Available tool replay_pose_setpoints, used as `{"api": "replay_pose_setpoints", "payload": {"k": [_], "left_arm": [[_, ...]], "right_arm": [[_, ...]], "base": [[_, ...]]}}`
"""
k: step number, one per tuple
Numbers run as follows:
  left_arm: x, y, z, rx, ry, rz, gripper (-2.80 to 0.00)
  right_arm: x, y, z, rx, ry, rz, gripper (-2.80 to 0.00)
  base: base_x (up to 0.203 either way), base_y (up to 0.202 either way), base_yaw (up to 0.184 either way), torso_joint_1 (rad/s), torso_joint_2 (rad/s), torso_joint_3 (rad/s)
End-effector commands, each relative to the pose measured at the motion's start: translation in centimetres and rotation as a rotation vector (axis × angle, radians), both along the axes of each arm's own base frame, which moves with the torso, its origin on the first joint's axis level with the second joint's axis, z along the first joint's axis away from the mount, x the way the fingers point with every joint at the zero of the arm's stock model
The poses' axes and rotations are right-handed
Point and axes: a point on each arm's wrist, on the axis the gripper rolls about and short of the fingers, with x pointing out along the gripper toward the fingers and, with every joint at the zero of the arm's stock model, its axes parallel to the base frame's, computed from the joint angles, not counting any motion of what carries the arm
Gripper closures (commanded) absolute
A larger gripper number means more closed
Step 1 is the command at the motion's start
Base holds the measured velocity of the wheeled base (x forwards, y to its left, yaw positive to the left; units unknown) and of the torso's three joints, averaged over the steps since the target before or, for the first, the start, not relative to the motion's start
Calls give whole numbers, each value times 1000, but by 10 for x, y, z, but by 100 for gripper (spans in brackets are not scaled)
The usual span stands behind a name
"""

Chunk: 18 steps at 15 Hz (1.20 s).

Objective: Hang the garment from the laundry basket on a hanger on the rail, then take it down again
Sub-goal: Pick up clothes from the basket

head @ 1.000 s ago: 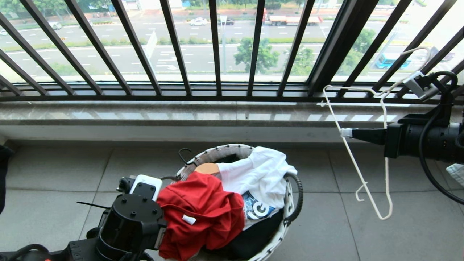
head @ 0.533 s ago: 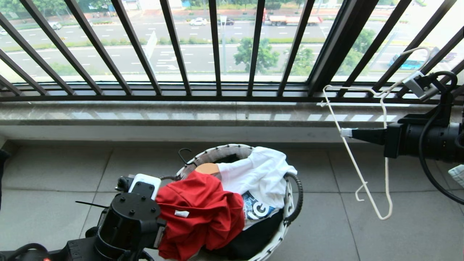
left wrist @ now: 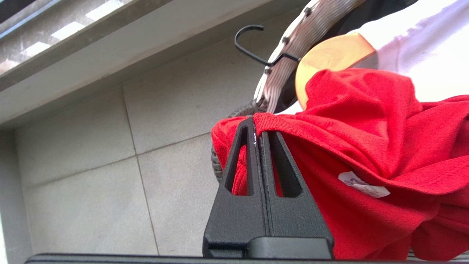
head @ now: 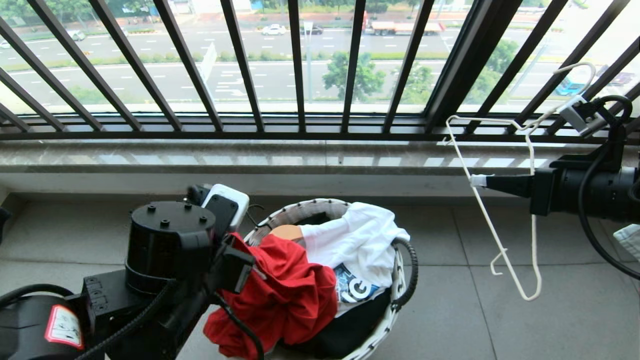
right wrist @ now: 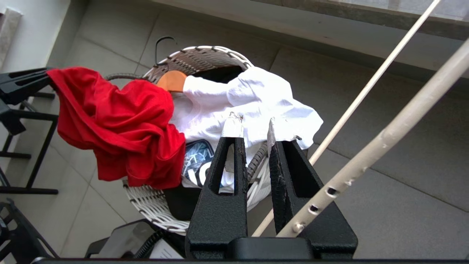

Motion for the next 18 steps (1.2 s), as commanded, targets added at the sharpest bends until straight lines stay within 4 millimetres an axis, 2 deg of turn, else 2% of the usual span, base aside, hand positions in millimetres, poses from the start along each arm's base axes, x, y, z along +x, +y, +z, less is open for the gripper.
{"api": "replay_pose_setpoints", "payload": {"k": [1,3,5,7,8,11,13,18], "left_arm": [[3,-7,33,-90,-66,-159,0],[1,-8,53,-146,-103,-259,0],[-6,-2,66,-141,-93,-272,0],[-21,10,81,-149,-83,-328,0],[-32,15,80,-139,-33,-399,0],[-45,22,46,-105,142,-508,0],[-42,18,26,-80,225,-517,0],[-24,0,0,-22,316,-507,0]], "right_arm": [[1,-5,2,2,-6,-18,0],[2,-7,3,3,-9,-26,0],[3,-8,2,2,-9,-28,0],[3,-8,2,2,-8,-28,0],[3,-8,2,2,-6,-29,0],[3,-8,2,1,-6,-30,0],[3,-8,1,1,-4,-30,0],[7,-8,-2,1,7,-29,0]], "base": [[0,0,0,0,0,0],[0,0,0,0,0,0],[0,0,0,0,0,0],[0,0,0,0,0,0],[0,0,0,0,0,0],[0,0,0,0,0,0],[0,0,0,0,0,0],[0,0,0,0,0,0]]}}
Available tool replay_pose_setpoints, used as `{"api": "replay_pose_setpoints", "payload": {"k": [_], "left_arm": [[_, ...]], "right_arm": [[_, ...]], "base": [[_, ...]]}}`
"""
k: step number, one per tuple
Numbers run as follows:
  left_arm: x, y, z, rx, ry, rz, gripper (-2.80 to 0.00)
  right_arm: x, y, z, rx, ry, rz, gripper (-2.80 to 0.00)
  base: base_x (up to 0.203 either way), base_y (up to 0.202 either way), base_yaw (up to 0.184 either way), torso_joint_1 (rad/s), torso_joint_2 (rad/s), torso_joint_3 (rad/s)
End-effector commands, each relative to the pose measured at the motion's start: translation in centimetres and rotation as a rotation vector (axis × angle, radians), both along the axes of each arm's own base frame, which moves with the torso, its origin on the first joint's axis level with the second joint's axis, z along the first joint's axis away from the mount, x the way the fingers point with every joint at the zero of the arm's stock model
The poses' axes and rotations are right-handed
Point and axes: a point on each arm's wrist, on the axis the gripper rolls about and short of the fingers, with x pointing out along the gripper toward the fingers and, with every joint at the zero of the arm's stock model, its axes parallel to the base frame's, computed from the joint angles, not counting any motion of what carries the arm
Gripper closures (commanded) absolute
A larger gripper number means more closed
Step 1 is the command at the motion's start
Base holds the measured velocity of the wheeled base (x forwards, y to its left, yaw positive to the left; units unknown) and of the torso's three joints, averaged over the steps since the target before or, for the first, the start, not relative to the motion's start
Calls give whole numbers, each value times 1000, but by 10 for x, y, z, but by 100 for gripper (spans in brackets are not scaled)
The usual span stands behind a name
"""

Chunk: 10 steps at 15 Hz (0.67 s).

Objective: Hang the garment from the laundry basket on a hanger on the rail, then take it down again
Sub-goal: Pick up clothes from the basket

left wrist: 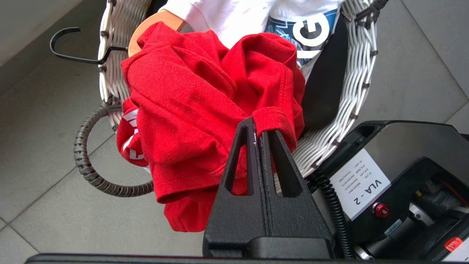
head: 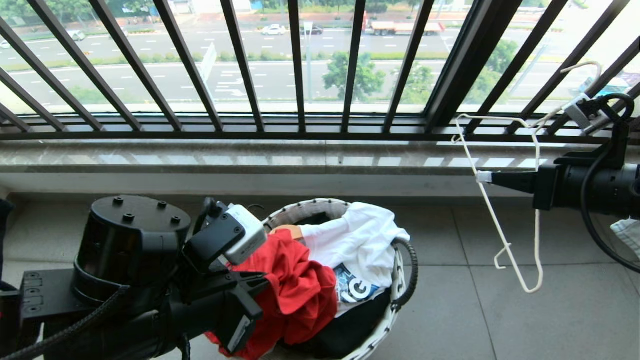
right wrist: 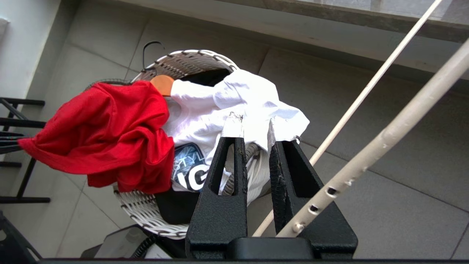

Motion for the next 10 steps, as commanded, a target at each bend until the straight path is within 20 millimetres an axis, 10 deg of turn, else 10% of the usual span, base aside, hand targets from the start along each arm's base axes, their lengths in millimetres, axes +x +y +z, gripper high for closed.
{"api": "replay_pose_setpoints", "payload": {"k": [1,2,3,10], "left_arm": [[11,-10,-15,40,31,0,0],[12,-12,-17,45,34,-1,-36],[13,-13,-17,45,34,-1,-280],[-3,-3,-5,74,19,-28,-280]], "right_arm": [[2,0,-2,1,8,4,0],[2,0,-2,1,7,4,0],[2,0,-2,1,7,5,0],[2,0,-2,1,7,5,0]], "base": [[0,0,0,0,0,0],[0,0,0,0,0,0],[0,0,0,0,0,0],[0,0,0,0,0,0]]}}
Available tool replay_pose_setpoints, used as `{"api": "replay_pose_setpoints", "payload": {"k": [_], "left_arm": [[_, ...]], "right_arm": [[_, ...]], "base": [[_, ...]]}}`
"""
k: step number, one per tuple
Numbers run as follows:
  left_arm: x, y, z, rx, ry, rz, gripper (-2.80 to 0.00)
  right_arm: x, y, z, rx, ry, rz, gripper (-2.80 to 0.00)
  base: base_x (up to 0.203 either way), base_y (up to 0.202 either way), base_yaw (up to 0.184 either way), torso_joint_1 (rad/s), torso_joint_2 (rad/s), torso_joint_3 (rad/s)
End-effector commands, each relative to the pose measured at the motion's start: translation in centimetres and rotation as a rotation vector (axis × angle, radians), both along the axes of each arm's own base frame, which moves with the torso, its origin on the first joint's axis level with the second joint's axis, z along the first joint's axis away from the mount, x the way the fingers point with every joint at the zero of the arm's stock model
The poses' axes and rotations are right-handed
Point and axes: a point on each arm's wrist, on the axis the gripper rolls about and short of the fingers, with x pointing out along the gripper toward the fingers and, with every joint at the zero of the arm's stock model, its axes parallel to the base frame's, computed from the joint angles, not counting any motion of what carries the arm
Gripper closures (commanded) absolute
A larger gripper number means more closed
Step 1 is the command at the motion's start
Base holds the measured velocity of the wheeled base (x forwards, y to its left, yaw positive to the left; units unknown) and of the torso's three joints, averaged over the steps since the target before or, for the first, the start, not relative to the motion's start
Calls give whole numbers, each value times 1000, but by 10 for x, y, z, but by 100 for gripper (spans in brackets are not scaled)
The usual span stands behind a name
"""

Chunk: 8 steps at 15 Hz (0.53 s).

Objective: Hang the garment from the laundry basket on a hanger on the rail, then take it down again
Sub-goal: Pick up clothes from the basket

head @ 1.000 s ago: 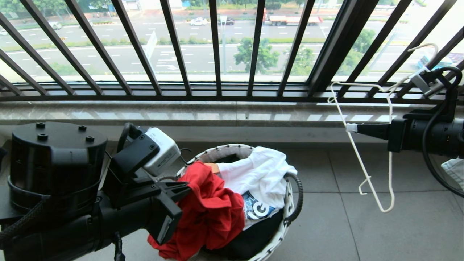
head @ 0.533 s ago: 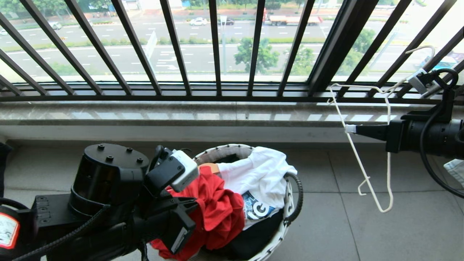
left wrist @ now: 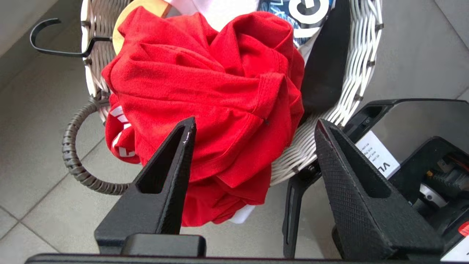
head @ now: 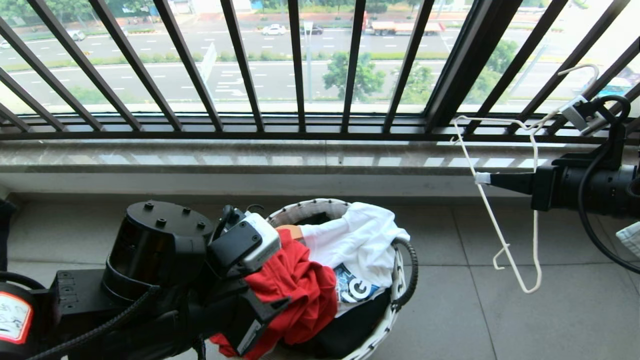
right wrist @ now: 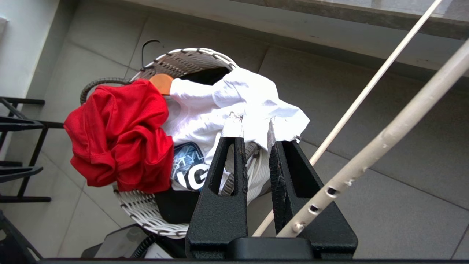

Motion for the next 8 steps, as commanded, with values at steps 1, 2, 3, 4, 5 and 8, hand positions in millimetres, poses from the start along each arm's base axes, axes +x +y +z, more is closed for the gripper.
{"api": "replay_pose_setpoints", "payload": {"k": [1,2,3,4,5,8], "left_arm": [[-9,8,-2,68,36,5,-280],[-10,10,-6,127,41,36,-280],[-9,9,-12,182,37,55,-280],[-8,5,-18,228,32,66,-280],[-9,-1,-22,259,21,64,-280],[-14,-22,-29,312,-51,38,-280]], "right_arm": [[0,0,0,1,0,3,0],[0,0,0,2,0,4,0],[0,0,0,2,0,4,0],[0,0,0,1,0,3,0],[0,0,0,1,0,3,0],[0,0,0,1,-2,3,0]], "base": [[0,0,0,0,0,0],[0,0,0,0,0,0],[0,0,0,0,0,0],[0,0,0,0,0,0],[0,0,0,0,0,0],[0,0,0,0,0,0]]}}
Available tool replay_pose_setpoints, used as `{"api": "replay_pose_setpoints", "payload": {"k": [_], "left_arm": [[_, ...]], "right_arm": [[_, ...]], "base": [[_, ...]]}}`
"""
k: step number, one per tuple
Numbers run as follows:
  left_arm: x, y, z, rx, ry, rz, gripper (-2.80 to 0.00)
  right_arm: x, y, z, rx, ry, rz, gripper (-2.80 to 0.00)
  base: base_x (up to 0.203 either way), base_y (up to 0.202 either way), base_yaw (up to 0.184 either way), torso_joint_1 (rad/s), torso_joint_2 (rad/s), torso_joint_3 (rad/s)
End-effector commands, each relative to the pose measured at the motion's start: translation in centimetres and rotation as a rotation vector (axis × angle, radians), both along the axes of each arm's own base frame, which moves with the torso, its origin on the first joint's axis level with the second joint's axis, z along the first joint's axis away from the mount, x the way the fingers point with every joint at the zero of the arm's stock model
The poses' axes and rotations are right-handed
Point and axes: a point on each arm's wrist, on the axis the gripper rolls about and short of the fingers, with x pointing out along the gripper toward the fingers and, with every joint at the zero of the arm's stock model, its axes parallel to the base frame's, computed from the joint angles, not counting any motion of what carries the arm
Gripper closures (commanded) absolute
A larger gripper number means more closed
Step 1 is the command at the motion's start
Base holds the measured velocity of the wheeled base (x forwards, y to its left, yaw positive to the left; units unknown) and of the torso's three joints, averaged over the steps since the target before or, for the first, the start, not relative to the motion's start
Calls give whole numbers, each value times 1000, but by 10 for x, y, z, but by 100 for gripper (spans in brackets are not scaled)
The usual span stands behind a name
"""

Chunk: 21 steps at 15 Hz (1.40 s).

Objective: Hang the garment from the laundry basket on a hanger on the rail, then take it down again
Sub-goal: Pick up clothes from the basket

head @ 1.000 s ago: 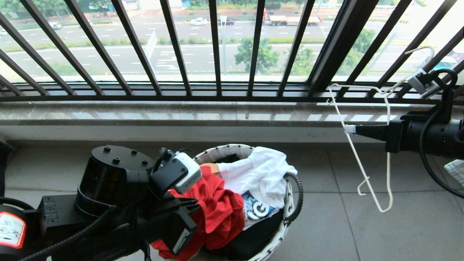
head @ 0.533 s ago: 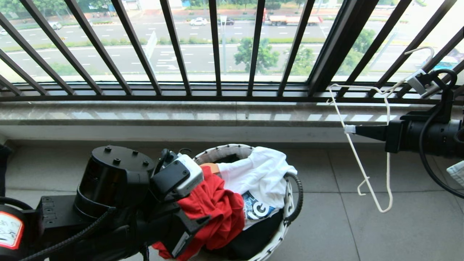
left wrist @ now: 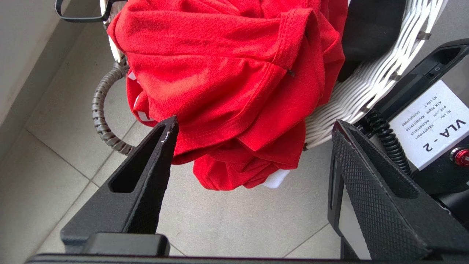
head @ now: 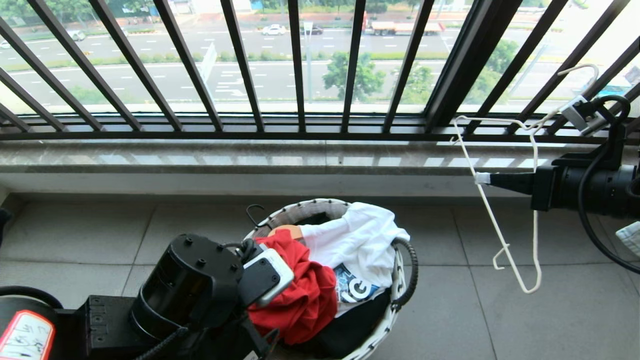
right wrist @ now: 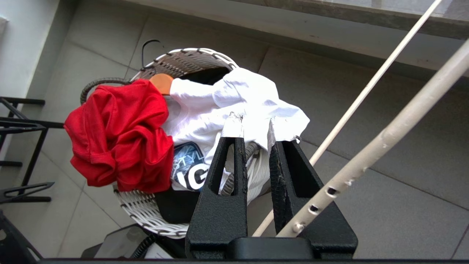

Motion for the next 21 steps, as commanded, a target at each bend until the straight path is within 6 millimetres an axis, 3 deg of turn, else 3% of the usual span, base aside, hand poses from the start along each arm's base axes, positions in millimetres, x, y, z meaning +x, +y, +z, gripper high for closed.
{"api": "replay_pose_setpoints", "payload": {"k": [1,5,13,21], "left_arm": [[1,-15,-14,87,-28,-17,-280],[3,-24,-24,188,-143,-12,-280],[4,-30,-42,282,-130,-20,-280],[38,-31,-32,268,-201,78,-280]], "right_arm": [[0,0,1,1,-3,2,0],[1,-1,2,3,-19,-3,0],[-1,-1,3,3,-23,-3,0],[1,-1,1,2,-15,-1,0]], "base": [[0,0,0,0,0,0],[0,0,0,0,0,0],[0,0,0,0,0,0],[0,0,0,0,0,0]]}}
